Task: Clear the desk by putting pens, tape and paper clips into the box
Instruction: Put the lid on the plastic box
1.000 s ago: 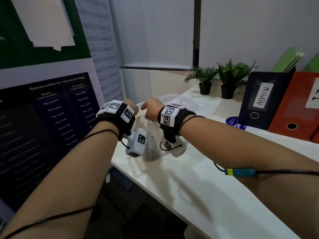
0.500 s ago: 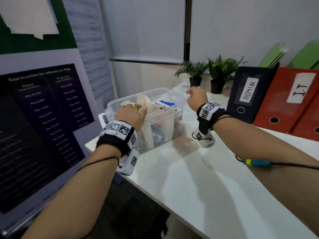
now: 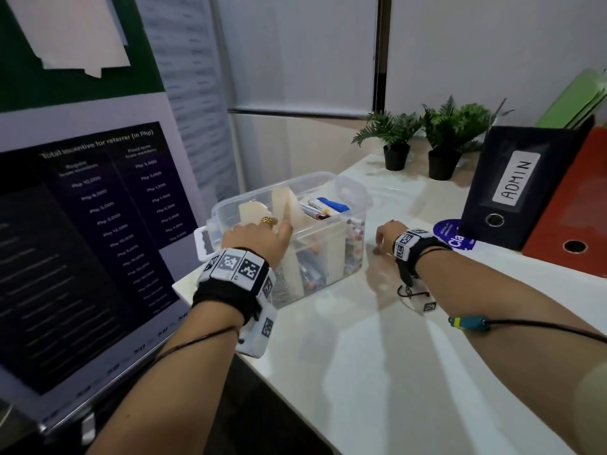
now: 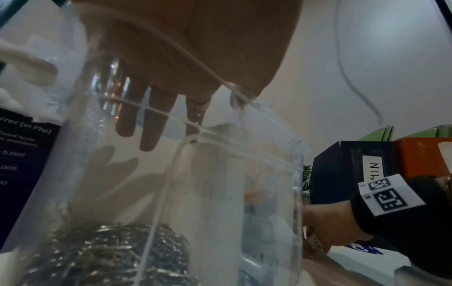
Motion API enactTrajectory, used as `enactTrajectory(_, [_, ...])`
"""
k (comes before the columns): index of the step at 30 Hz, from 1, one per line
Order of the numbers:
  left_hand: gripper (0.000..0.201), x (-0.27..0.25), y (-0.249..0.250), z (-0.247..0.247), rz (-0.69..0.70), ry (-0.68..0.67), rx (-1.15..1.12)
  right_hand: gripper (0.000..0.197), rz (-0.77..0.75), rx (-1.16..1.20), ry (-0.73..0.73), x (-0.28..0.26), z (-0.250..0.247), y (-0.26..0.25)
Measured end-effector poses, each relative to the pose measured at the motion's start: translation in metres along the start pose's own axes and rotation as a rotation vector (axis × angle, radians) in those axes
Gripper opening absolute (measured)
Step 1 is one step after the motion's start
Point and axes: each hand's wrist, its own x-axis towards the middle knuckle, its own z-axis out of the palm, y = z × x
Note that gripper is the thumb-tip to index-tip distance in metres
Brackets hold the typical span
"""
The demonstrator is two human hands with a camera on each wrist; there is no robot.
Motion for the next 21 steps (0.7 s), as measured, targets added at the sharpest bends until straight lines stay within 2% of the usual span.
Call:
enactTrajectory(5, [0.057, 0.004, 0.002, -0.001, -0.001, -0.018, 0.02, 0.016, -0.025, -0.008, 0.051, -0.001, 0.002, 0.011])
enactTrajectory(8, [0.054, 0.004, 0.002, -0.002, 0.008, -0.009, 0.022, 0.025, 0.012, 0.007, 0.288, -0.01, -0.014, 0.016])
enactTrajectory(9, [0.053, 0.003, 0.003, -0.004, 0.006, -0.002, 0.017, 0.024, 0.005, 0.044, 0.372, -0.013, -0.022, 0.017])
enactTrajectory(12, [0.052, 0.001, 0.005, -0.007, 0.006, 0.007, -0.006, 0.022, -0.061, 0.239, 0.458, -0.024, -0.055, 0.018])
enactTrajectory(16, [0.051, 0.004, 0.007, -0.009, -0.045, 0.039, -0.058, 0.024, -0.041, 0.426, 0.633, -0.038, -0.102, 0.021])
enactTrajectory(21, [0.056, 0.01, 0.018, -0.012, -0.04, 0.02, -0.13, 0.019, -0.082, 0.682, 0.841, -0.056, -0.131, 0.009])
